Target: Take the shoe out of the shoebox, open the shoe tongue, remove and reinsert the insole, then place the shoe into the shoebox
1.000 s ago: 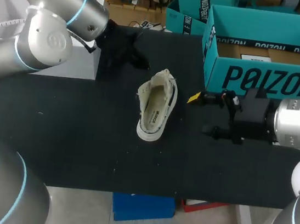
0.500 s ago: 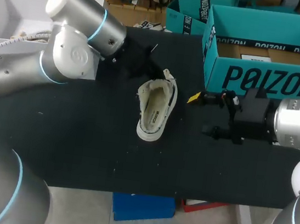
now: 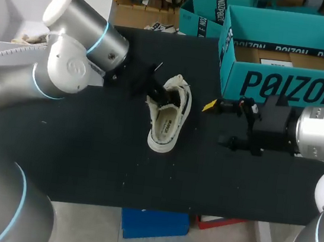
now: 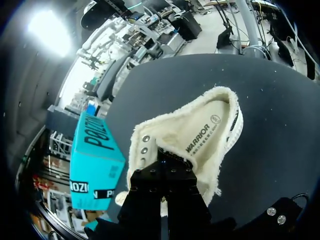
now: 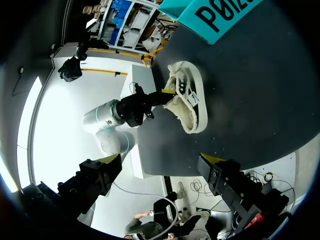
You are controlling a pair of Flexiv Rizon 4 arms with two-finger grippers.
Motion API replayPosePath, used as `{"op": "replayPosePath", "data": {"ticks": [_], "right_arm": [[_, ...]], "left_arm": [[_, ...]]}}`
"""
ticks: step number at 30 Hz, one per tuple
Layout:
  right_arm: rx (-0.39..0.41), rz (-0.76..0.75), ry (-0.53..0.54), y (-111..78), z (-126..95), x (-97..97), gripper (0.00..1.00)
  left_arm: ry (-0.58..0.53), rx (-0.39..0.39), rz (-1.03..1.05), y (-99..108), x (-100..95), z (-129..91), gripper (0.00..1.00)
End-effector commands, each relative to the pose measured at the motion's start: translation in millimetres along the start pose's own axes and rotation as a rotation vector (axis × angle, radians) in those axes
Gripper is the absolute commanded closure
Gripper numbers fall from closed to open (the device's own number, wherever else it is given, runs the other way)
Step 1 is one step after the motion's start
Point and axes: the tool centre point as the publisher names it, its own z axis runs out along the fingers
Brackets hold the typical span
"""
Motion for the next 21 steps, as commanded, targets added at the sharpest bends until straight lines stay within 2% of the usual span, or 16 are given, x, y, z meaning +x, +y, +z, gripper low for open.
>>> {"op": "replayPosePath", "data": {"ticks": [1, 5, 10, 20, 21], "right_arm": [[-0.001, 0.0, -0.001, -0.2, 1, 0.4, 0.0], [-0.001, 0.0, -0.001, -0.2, 1, 0.4, 0.0], [-0.001, 0.0, -0.001, -0.2, 1, 0.4, 0.0], [-0.001, 0.0, -0.001, -0.2, 1, 0.4, 0.0], [-0.001, 0.0, -0.001, -0.2, 1, 0.4, 0.0]], "left_arm": [[0.001, -0.007, 0.008, -2, 3.2, -1, 1.0], [-0.007, -0.025, 0.033, 0, -5.2, -17, 1.0], [0.003, -0.058, 0.078, 4, -12.1, -48, 1.0], [0.052, -0.138, 0.165, 17, -12.2, -102, 1.0], [0.068, -0.145, 0.185, 18, -10.5, -105, 0.96]]}}
